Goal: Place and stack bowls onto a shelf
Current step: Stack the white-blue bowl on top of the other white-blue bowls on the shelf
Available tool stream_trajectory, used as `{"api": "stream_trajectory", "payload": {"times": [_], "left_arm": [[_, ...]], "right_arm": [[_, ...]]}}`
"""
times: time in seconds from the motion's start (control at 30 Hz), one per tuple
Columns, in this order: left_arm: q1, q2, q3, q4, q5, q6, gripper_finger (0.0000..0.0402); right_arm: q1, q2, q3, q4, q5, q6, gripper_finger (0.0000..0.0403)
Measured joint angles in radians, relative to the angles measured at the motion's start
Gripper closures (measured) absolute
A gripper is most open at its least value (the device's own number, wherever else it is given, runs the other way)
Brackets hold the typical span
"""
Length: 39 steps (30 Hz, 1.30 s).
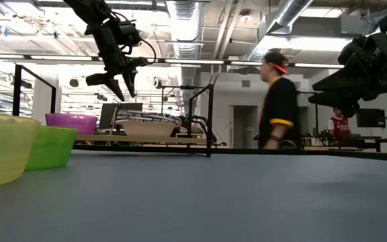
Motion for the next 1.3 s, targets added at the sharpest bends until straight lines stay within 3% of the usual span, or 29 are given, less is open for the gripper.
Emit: {"api": "stream_trajectory", "payload": {"times": [0.27, 0.43, 0.83, 1.3], "left_arm": [[0.0, -0.001, 0.0, -0.007, -0.111, 0.019, 0.0258], [-0.001, 0.002, 0.0, 0.089, 0.055, 0.068, 0.027], [-0.003, 0.101, 0.002, 0.086, 0.008, 0.112, 0.0396], [-0.008, 0.11, 0.001, -0.004, -0.046, 0.174, 0.0401]], "right_arm": [[0.0, 0.0, 0.0, 0.0, 0.0, 0.0, 0.0183], [0.0, 0.0, 0.0, 0.0, 0.0, 0.001, 0.0183], [0.0, 0.0, 0.0, 0.0, -0.001, 0.035, 0.0183], [0.0, 0.0, 0.0, 0.0, 0.0, 0.034, 0.0183]]}}
